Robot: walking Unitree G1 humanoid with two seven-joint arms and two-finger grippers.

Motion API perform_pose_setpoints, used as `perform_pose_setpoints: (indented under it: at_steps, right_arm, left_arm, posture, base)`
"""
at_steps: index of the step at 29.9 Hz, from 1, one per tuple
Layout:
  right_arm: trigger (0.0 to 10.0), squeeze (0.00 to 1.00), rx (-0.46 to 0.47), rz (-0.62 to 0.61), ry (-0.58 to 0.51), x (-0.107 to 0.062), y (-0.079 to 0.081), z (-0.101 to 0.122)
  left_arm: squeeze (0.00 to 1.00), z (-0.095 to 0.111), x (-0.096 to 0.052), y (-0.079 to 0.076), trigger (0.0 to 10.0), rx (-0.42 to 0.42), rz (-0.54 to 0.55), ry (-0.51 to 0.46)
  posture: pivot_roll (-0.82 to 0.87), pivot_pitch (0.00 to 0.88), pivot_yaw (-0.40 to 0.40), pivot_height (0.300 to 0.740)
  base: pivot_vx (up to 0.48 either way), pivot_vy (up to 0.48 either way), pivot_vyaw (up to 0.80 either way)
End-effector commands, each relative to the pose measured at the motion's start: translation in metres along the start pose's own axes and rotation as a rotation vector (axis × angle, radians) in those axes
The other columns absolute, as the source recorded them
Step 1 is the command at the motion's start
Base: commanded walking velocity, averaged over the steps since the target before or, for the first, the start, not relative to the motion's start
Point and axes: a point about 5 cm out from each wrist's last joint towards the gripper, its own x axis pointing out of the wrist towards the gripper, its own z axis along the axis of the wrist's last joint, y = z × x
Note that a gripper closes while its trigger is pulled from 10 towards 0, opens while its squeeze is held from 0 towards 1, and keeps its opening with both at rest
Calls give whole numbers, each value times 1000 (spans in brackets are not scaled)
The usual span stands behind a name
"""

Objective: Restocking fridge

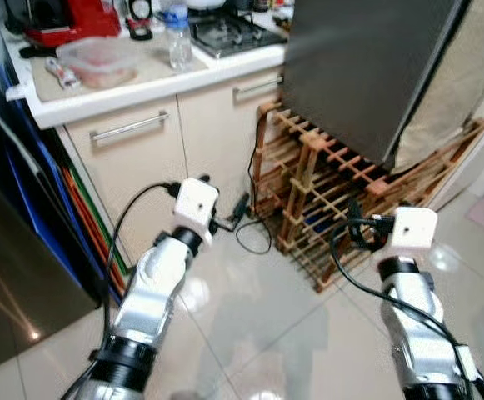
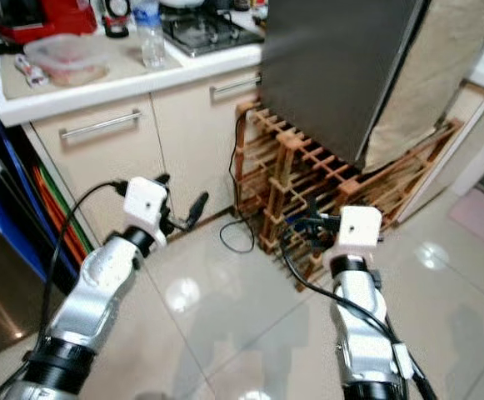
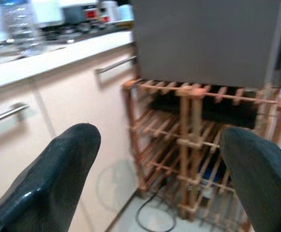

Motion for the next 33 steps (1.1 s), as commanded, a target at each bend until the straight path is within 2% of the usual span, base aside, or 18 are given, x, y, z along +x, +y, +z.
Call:
perform_pose_setpoints:
  at_steps: [1,7,17,20,23,30,33]
  right_arm:
    - [10000,0,-33,-32,-8,0,-11,2]
    - [10000,0,-40,-36,-5,3,-13,2]
    - [10000,0,-56,-55,-21,9,-17,5]
    - [10000,0,-66,-55,-24,9,-17,6]
    - [10000,0,-32,-63,-9,9,-17,3]
    - [10000,0,-35,-54,-29,7,-15,4]
    - [10000,0,-56,-47,-19,7,-14,3]
  left_arm:
    - [0,5,2,-12,10000,-8,-56,-31]
    - [0,11,2,-17,10000,-36,-92,-64]
    - [0,11,2,-20,10000,-7,-121,-61]
    - [0,9,3,-18,10000,5,-109,-48]
    - [0,8,3,-17,10000,6,-105,-44]
    - [0,7,3,-16,10000,12,-93,-36]
    - [0,6,4,-15,10000,13,-80,-38]
  posture:
    - [60,27,-4,740]
    - [61,30,-5,740]
    - [62,31,-4,740]
    - [61,32,-3,740]
    - [61,33,-3,740]
    - [60,37,0,728]
    - [60,38,3,728]
  base:
    - [0,-480,0]
    - [0,-480,0]
    - [0,-476,0]
    - [315,-359,0]
    - [371,-301,-744]
    - [390,-274,-593]
    - [419,-165,0]
